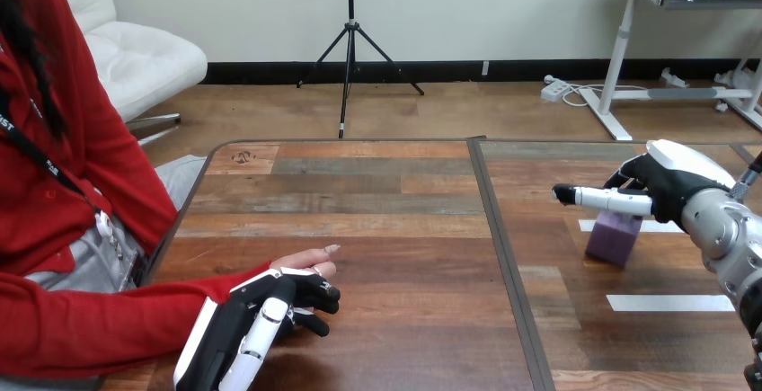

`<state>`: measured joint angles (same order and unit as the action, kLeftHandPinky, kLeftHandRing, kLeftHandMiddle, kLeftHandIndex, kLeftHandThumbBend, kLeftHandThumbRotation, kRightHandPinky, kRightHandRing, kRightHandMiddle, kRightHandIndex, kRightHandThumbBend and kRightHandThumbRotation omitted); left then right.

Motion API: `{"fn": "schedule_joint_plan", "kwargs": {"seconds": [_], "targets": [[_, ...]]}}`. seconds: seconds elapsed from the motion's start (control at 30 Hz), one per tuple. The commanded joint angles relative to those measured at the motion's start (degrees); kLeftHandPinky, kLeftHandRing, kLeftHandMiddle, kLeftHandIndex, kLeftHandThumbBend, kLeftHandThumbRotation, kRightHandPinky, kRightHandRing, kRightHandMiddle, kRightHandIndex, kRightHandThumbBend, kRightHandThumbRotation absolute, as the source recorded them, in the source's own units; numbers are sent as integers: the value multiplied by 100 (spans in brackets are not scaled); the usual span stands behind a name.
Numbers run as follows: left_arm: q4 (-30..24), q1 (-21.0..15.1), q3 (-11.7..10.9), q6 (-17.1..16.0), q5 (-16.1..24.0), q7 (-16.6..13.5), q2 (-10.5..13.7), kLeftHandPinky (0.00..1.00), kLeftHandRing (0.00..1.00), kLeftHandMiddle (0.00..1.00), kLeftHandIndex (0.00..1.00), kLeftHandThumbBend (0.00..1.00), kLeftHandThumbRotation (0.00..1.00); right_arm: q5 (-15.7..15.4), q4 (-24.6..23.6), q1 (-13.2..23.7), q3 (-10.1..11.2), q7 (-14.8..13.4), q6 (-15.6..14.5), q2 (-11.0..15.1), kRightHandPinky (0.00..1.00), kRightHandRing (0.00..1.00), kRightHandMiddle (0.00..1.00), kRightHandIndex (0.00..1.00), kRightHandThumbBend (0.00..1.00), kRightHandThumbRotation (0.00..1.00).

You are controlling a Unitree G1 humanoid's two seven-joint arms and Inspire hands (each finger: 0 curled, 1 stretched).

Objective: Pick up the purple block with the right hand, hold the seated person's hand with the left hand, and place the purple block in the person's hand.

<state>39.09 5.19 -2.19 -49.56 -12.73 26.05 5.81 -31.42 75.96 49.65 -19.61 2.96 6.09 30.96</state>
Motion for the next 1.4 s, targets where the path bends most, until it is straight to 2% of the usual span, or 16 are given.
{"fn": "schedule_joint_plan", "kwargs": {"seconds": [0.0, 0.2, 0.5, 0.6, 0.77, 1.0, 1.37], "targets": [[40, -399, -76, -79, -60, 63, -37, 49, 60, 59, 54, 48, 83, 140, -217, 249, 163, -176, 120, 114, 56, 65, 67, 64, 100, 89], [45, -404, -96, -89, -39, 57, -42, 49, 60, 59, 54, 48, 83, 275, -243, 240, 282, -320, 251, 131, 47, 56, 58, 56, 99, 84], [31, -394, -123, -75, -8, 36, -58, 48, 59, 59, 54, 47, 83, 342, -258, 305, 349, -380, 295, 164, 44, 51, 52, 51, 99, 84], [6, -376, -125, -69, 32, 5, -55, 48, 59, 59, 54, 47, 84, 352, -269, 332, 375, -385, 310, 173, 33, 40, 45, 48, 99, 84], [14, -385, -124, -68, 2, 47, -55, 48, 59, 59, 54, 46, 84, 389, -289, 361, 427, -365, 379, 195, 28, 34, 40, 45, 99, 84], [58, -413, -134, -91, -24, 98, -46, 48, 60, 60, 55, 46, 84, 356, -324, 440, 410, -349, 322, 213, 23, 30, 36, 42, 96, 82], [56, -414, -143, -100, 0, 83, -41, 48, 59, 59, 55, 49, 84, 330, -350, 439, 397, -439, 346, 214, 23, 31, 36, 40, 93, 78]]}}
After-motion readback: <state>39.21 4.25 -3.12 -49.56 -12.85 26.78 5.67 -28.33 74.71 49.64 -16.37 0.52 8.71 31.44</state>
